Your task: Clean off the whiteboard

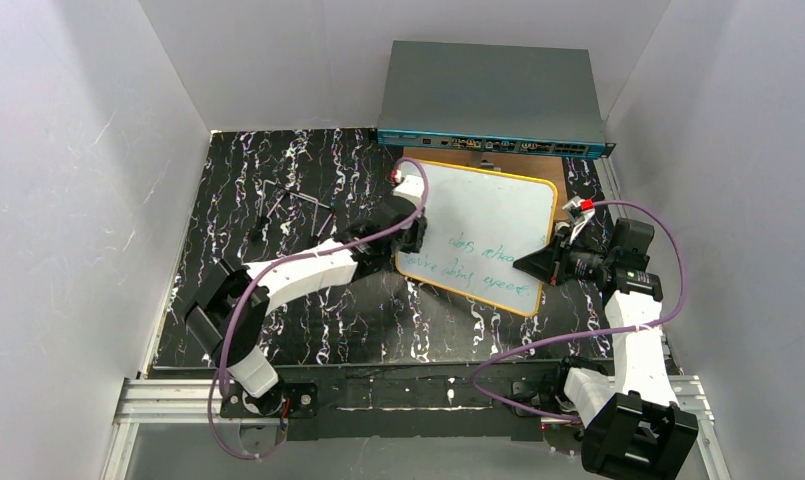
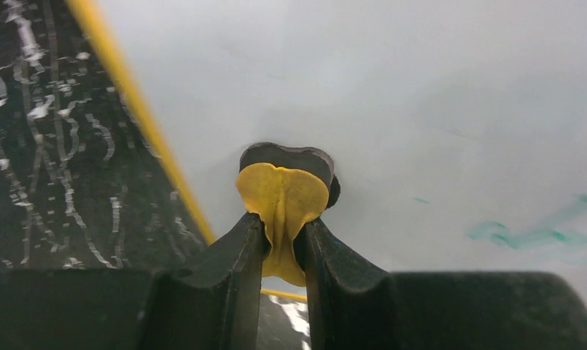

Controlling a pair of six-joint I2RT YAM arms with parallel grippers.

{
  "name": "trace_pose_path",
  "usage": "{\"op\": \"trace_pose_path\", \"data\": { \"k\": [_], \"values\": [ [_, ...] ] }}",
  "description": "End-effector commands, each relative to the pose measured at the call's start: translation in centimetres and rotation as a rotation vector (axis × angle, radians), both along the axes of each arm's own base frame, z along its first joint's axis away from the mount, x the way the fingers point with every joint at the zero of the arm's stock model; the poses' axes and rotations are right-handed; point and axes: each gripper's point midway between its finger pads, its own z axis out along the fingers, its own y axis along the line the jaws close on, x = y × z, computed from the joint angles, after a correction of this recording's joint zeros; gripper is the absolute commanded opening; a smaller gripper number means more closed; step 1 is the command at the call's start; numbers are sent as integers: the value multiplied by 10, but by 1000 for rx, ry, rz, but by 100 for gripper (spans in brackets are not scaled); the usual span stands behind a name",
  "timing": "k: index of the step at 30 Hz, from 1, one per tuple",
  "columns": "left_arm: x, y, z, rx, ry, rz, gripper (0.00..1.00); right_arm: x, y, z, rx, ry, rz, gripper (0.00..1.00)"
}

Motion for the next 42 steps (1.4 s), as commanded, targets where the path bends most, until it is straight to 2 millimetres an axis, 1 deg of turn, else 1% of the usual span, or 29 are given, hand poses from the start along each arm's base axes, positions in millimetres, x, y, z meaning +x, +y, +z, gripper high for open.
{"op": "trace_pose_path", "data": {
  "k": [1, 2, 3, 5, 7, 9, 10, 12, 14, 16, 18, 20, 21, 23, 25, 28, 30, 31, 32, 34, 37, 39, 40, 42],
  "values": [
    [-28, -50, 37, -28, -81, -120, 0, -13, 15, 36, 71, -120, 136, 1],
    [-29, -54, 39, -30, -79, -127, 0, -13, 15, 36, 71, -120, 136, 1],
    [-26, -52, 39, -25, -84, -119, 0, -13, 15, 36, 71, -119, 136, 1],
    [-12, -40, 39, -18, -83, -85, 0, -13, 15, 36, 69, -120, 135, 1],
    [3, -23, 34, -23, -60, -41, 0, -14, 15, 36, 69, -123, 135, 1],
    [9, -14, 32, -19, -43, -23, 0, -14, 15, 36, 69, -124, 136, 1],
    [9, -14, 32, -18, -44, -25, 0, -14, 15, 37, 69, -125, 136, 1],
    [-1, -26, 35, -44, -41, -60, 0, -14, 15, 37, 70, -125, 137, 1],
    [-16, -45, 39, -36, -62, -103, 0, -13, 15, 36, 69, -123, 136, 1],
    [-35, -69, 43, -30, -81, -159, 0, -13, 15, 36, 70, -124, 137, 1],
    [-48, -87, 45, -34, -92, -199, 0, -13, 15, 36, 69, -122, 135, 1],
    [-50, -93, 46, -26, -95, -209, 0, -13, 15, 35, 70, -120, 136, 1],
    [-48, -90, 45, -12, -99, -199, 0, -14, 15, 36, 70, -121, 136, 1],
    [-36, -77, 43, 1, -96, -169, 0, -14, 15, 36, 70, -123, 136, 1],
    [-22, -58, 40, -10, -78, -122, 0, -14, 15, 37, 69, -127, 136, 1],
    [-6, -29, 36, -14, -63, -53, 0, -15, 15, 37, 70, -126, 138, 1],
    [-6, -24, 36, -14, -64, -46, 0, -15, 15, 38, 70, -128, 138, 1],
    [-6, -25, 36, -17, -63, -52, 0, -15, 15, 38, 70, -129, 139, 1],
    [-11, -30, 37, -30, -57, -66, 0, -14, 15, 38, 70, -129, 139, 1],
    [-22, -46, 40, -23, -82, -99, 0, -15, 15, 37, 71, -126, 139, 1],
    [-45, -78, 45, -12, -104, -166, 0, -14, 15, 37, 68, -126, 136, 1],
    [-53, -92, 45, -17, -109, -192, 0, -14, 15, 37, 68, -125, 135, 1],
    [-53, -93, 42, -16, -106, -190, 0, -14, 15, 36, 67, -125, 135, 1],
    [-47, -86, 39, 3, -108, -167, 0, -14, 15, 37, 68, -126, 135, 1]
  ]
}}
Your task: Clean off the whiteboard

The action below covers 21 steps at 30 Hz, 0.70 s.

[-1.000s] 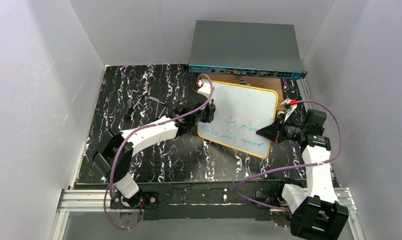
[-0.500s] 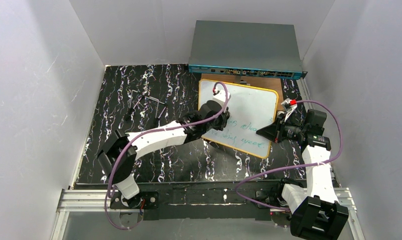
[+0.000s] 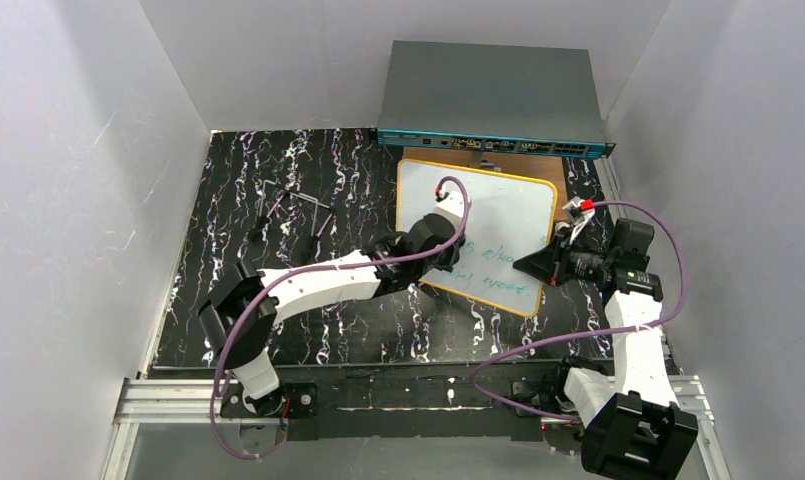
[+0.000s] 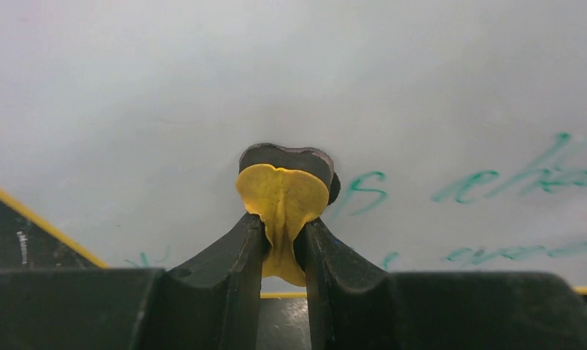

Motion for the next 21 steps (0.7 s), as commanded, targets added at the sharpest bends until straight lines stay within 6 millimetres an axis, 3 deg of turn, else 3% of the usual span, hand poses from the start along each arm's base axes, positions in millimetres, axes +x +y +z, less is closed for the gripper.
{"op": "trace_pose_path", "data": {
  "k": [1, 6, 8, 11, 17, 21],
  "values": [
    [10, -4, 12, -22, -31, 18, 0, -13, 15, 37, 66, -129, 133, 1],
    [44, 50, 7, -41, 11, 142, 0, -14, 15, 38, 68, -134, 136, 1],
    [44, 56, 8, -49, 9, 150, 0, -14, 15, 38, 67, -136, 136, 1],
    [31, 42, 5, -66, 18, 102, 0, -14, 15, 39, 67, -137, 136, 1],
    [-12, -13, 2, -57, -7, -16, 0, -13, 15, 37, 65, -132, 133, 1],
    [-5, -9, 7, -36, -26, 3, 0, -13, 15, 37, 65, -132, 133, 1]
  ]
}}
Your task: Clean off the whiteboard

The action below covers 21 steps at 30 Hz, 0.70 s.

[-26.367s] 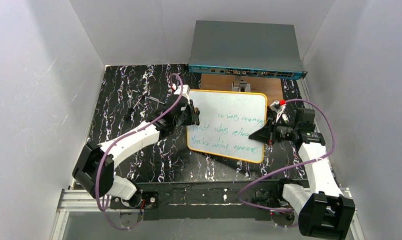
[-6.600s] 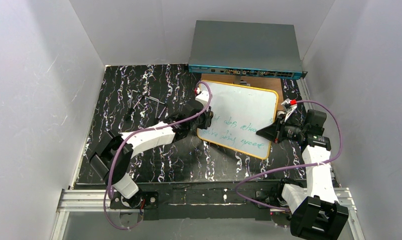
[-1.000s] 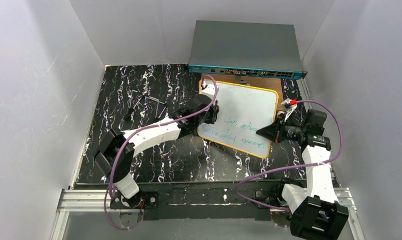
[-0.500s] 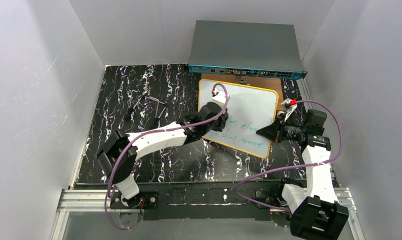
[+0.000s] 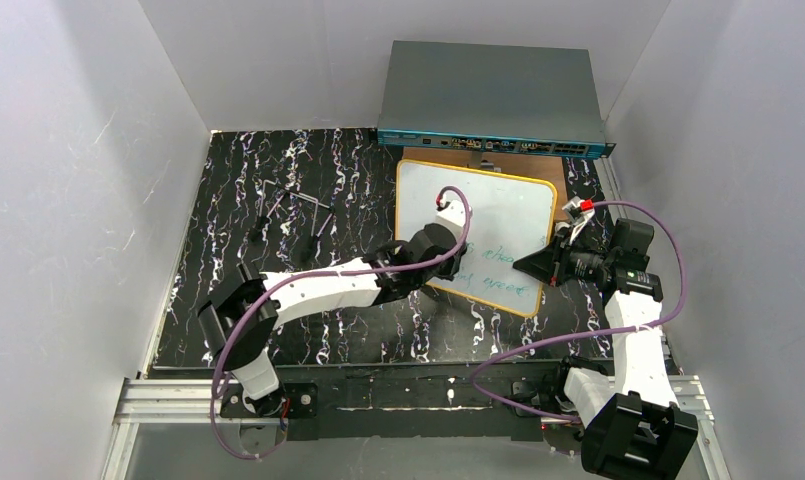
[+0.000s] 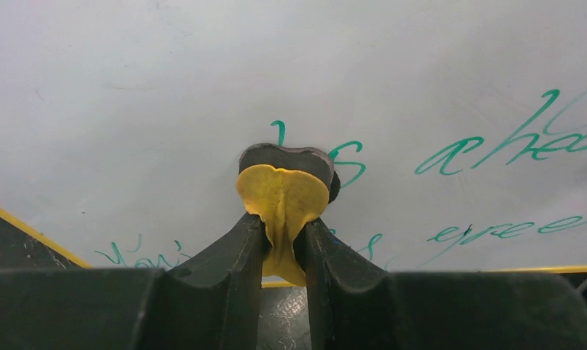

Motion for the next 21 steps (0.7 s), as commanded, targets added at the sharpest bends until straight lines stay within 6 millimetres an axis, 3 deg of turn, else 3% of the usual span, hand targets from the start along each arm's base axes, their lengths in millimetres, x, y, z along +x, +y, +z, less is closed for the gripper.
{"op": "trace_pose_path", "data": {
  "k": [1, 5, 7, 10, 16, 18, 21],
  "values": [
    [16, 5, 17, -21, -29, 35, 0, -13, 15, 38, 65, -132, 132, 1],
    [43, 48, 12, -80, 29, 144, 0, -14, 15, 38, 65, -134, 133, 1],
    [46, 60, 11, -95, 37, 168, 0, -14, 15, 39, 65, -141, 135, 1],
    [33, 49, 9, -109, 47, 125, 0, -14, 15, 39, 67, -138, 136, 1],
    [0, -3, 24, -79, -11, 2, 0, -13, 15, 38, 65, -135, 133, 1],
    [3, -5, 27, -65, -21, -4, 0, -13, 15, 38, 65, -135, 134, 1],
    [21, 9, 34, -51, -32, 30, 0, -14, 15, 38, 63, -137, 132, 1]
  ]
}}
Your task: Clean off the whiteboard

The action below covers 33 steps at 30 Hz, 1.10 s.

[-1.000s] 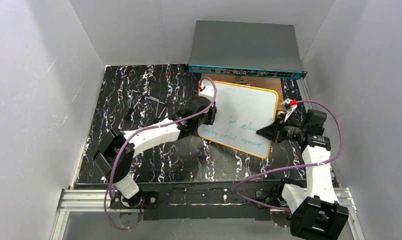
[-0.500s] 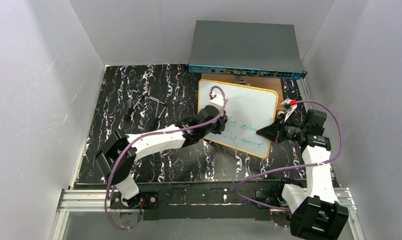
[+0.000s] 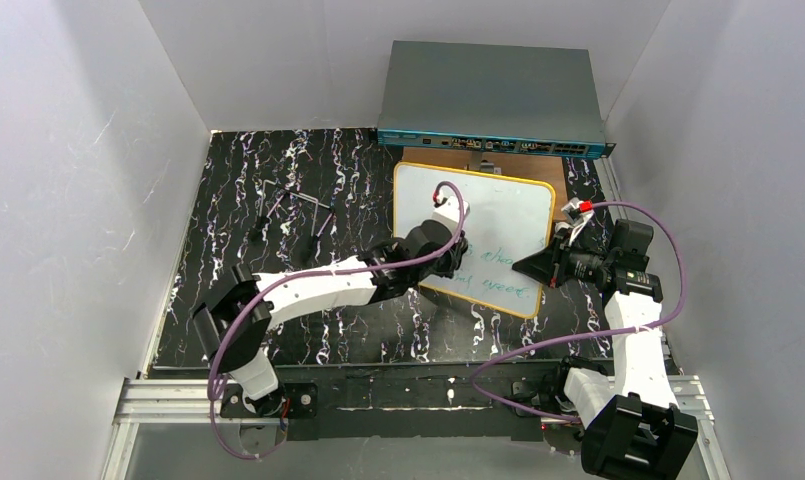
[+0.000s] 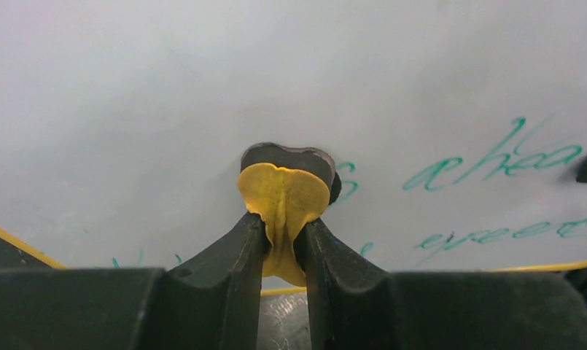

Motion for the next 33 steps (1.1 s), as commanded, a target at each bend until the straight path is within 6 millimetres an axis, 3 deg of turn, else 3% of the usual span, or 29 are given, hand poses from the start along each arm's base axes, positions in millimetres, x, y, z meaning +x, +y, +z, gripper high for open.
{"op": "trace_pose_path", "data": {
  "k": [1, 4, 7, 10, 14, 16, 19, 23, 25, 28, 33],
  "values": [
    [36, 19, 30, -27, -40, 65, 0, -11, 13, 37, 61, -132, 119, 1],
    [56, 44, 28, -33, -3, 117, 0, -11, 13, 38, 63, -132, 120, 1],
    [55, 47, 28, -25, -1, 103, 0, -11, 13, 38, 64, -134, 122, 1],
    [37, 26, 28, -23, -12, 45, 0, -11, 13, 38, 65, -130, 123, 1],
    [2, -16, 25, -7, -29, -66, 0, -10, 13, 37, 62, -129, 117, 1],
    [-2, -27, 26, -6, -28, -89, 0, -10, 12, 37, 62, -127, 117, 1],
    [14, -17, 27, 22, -45, -56, 0, -10, 12, 36, 61, -127, 115, 1],
    [48, 19, 23, -8, 7, 32, 0, -11, 13, 38, 61, -133, 118, 1],
    [50, 27, 22, -2, 14, 41, 0, -11, 13, 38, 60, -136, 120, 1],
    [35, 16, 25, -11, 10, -5, 0, -11, 13, 38, 61, -138, 121, 1],
    [-1, -23, 28, -4, -27, -101, 0, -11, 13, 38, 60, -135, 119, 1]
  ]
}}
